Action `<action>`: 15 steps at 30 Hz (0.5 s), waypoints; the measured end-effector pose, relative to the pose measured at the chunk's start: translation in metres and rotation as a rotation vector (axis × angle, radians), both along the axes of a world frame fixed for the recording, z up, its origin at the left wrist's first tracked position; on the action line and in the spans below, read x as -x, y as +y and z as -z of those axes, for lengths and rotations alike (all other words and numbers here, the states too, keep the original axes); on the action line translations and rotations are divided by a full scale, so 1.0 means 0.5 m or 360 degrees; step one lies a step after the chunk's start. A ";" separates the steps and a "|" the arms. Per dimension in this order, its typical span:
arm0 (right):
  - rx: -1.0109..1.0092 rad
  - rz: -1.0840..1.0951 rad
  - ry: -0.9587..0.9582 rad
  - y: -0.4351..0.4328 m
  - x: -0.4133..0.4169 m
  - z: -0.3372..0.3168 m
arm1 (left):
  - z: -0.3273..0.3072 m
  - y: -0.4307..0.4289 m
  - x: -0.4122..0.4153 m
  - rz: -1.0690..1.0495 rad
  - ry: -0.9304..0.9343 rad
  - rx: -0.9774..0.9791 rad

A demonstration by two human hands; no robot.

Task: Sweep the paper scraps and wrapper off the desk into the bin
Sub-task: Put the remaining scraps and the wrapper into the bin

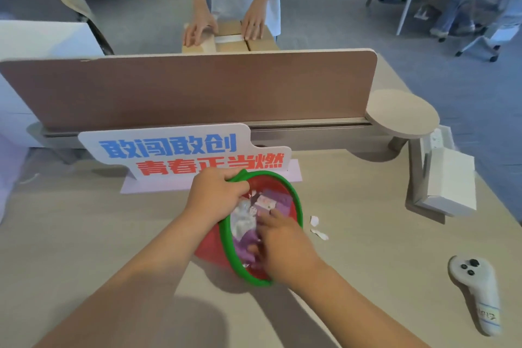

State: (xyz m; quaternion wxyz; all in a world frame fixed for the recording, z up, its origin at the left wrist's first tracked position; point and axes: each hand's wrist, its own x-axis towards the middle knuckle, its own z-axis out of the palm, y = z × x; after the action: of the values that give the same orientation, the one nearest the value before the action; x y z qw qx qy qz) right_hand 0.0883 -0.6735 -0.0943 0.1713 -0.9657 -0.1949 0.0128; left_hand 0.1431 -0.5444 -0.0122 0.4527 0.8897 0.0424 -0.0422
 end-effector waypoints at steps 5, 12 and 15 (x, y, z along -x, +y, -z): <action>0.0607 -0.0245 0.0963 0.096 -0.054 0.037 | 0.009 0.023 0.016 0.0041 0.0024 0.0081; 0.0951 -0.0354 0.1232 0.158 -0.095 0.016 | 0.011 0.051 0.001 -0.0073 0.0036 0.0157; 0.0892 -0.0273 0.0755 0.151 -0.084 0.000 | 0.015 0.050 -0.007 -0.0060 -0.0005 0.0117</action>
State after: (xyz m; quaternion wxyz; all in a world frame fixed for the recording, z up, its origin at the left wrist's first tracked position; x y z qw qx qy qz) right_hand 0.1304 -0.5980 -0.0944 -0.0609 -0.9254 -0.2191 0.3032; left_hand 0.1467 -0.5192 -0.0194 0.4859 0.8715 0.0569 -0.0338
